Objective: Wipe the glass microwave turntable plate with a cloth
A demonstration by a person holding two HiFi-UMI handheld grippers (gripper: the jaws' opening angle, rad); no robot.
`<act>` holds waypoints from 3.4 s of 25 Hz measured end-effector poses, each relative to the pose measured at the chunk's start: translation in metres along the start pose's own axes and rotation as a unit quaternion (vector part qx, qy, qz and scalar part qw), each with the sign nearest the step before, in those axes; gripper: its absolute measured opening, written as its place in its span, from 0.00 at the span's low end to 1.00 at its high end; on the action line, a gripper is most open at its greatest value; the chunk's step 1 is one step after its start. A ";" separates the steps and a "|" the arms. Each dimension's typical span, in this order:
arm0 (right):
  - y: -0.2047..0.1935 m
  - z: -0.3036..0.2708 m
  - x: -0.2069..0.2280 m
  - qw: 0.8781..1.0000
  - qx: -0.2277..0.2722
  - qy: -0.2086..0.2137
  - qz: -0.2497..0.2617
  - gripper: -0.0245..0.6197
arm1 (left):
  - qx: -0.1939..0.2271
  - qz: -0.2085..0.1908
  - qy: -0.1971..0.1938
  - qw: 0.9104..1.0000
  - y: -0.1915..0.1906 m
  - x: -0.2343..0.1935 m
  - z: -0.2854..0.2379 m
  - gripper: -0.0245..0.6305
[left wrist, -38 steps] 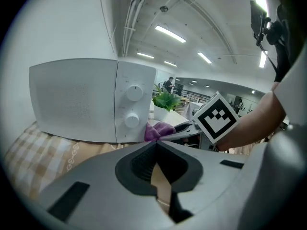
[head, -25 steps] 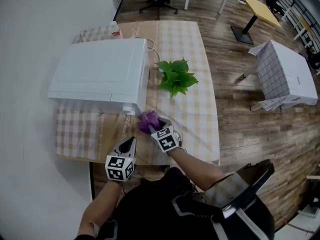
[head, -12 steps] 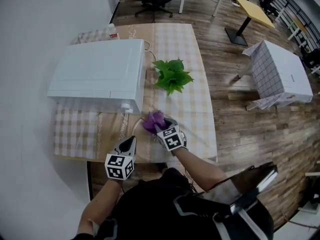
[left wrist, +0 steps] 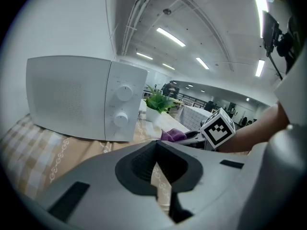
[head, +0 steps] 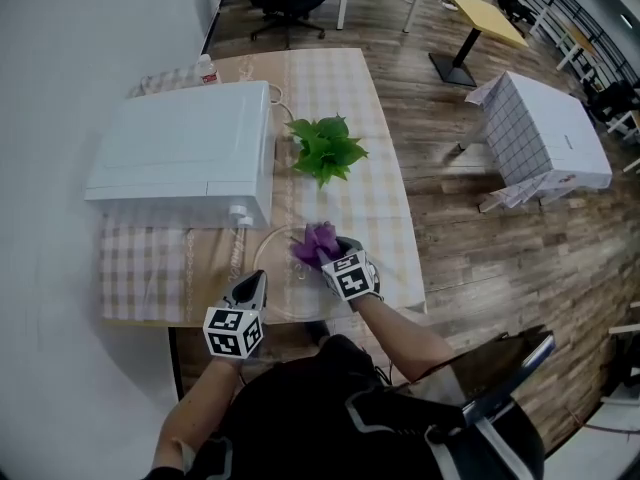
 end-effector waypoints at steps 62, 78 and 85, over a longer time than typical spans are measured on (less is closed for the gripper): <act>-0.019 0.009 -0.049 0.997 -0.035 0.050 0.049 0.29 | 0.006 0.010 0.009 1.000 -0.014 0.024 0.032 0.04; -0.045 0.050 -0.016 0.999 -0.041 -0.008 0.011 0.29 | 0.004 -0.016 -0.011 1.000 -0.013 0.031 0.042 0.04; -0.034 0.059 -0.039 0.999 -0.043 0.004 0.002 0.28 | 0.022 0.009 -0.007 1.000 -0.014 0.022 0.055 0.04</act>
Point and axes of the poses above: the fingertips, and each gripper's own axes: z backward along the fingers, x to its right, y out of its top, the point moved 6 cm from there along z, backward along the fingers, and after that the axes turned 7 degrees about y, right-handed, at the moved point
